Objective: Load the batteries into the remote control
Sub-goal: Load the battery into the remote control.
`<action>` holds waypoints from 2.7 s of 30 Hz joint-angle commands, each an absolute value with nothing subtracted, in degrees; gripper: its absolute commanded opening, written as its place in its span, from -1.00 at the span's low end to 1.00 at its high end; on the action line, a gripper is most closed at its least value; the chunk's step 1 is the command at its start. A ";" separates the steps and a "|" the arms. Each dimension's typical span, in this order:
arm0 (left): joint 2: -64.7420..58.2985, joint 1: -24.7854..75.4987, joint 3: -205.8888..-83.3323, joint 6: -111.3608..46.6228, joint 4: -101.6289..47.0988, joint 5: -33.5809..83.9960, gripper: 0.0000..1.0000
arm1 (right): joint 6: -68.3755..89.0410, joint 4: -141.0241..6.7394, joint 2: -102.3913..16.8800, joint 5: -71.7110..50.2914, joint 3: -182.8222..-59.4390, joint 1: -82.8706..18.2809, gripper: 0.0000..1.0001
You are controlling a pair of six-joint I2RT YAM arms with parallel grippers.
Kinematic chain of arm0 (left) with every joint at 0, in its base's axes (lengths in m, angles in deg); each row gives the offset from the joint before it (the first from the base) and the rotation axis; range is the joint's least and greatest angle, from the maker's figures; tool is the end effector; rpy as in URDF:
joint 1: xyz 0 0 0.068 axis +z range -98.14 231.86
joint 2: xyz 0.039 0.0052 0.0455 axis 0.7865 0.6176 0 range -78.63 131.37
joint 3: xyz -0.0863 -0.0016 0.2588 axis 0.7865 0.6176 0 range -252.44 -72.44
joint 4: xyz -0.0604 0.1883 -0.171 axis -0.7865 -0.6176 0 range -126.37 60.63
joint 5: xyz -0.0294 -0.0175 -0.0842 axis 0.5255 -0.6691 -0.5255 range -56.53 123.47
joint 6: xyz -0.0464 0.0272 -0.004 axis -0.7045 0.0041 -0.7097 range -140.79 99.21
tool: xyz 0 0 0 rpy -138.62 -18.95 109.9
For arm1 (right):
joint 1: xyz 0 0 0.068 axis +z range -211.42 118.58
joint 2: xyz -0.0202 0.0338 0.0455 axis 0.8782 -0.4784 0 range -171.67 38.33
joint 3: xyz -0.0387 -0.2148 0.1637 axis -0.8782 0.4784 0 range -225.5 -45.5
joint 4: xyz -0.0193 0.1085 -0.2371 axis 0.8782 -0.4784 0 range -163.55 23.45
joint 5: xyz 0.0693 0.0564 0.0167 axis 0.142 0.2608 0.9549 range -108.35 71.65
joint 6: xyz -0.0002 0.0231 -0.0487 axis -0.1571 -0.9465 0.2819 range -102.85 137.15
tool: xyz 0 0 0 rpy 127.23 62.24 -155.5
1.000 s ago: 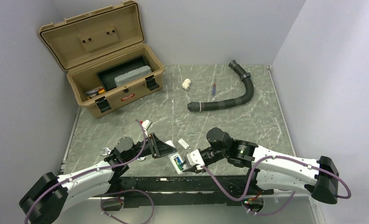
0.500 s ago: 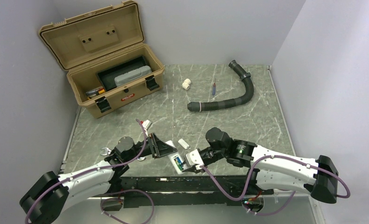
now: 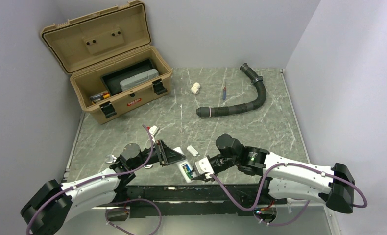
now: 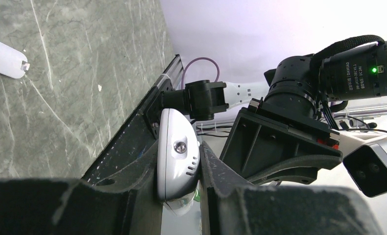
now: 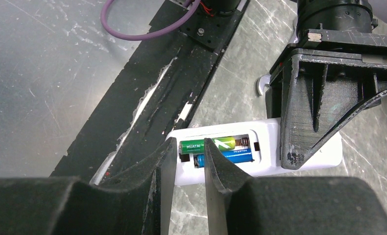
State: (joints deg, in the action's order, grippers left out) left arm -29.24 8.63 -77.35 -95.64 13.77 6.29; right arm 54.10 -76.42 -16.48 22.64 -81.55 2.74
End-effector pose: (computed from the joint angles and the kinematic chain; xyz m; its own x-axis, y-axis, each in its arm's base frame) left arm 0.1130 -0.1288 0.1826 -0.9138 -0.3195 -0.2509 0.2297 0.1031 -0.9678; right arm 0.0694 0.1971 0.2590 0.3924 -0.2308 -0.8904 -0.8689 -0.4106 -0.2765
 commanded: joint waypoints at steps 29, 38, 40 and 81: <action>-29.79 8.45 -78.15 -96.82 17.86 5.58 -1.00 | 54.77 -74.17 -17.64 23.68 -82.61 2.49 -0.39; -29.68 8.50 -78.24 -96.90 18.04 5.42 -1.00 | 54.41 -72.39 -17.62 22.14 -82.15 2.55 -0.41; -29.51 8.52 -78.33 -96.99 18.29 5.32 -1.00 | 54.41 -72.12 -17.66 21.91 -82.07 2.55 -0.41; -30.54 8.50 -78.50 -97.19 18.35 5.00 -1.00 | 53.98 -70.09 -22.64 18.25 -82.63 2.28 -0.62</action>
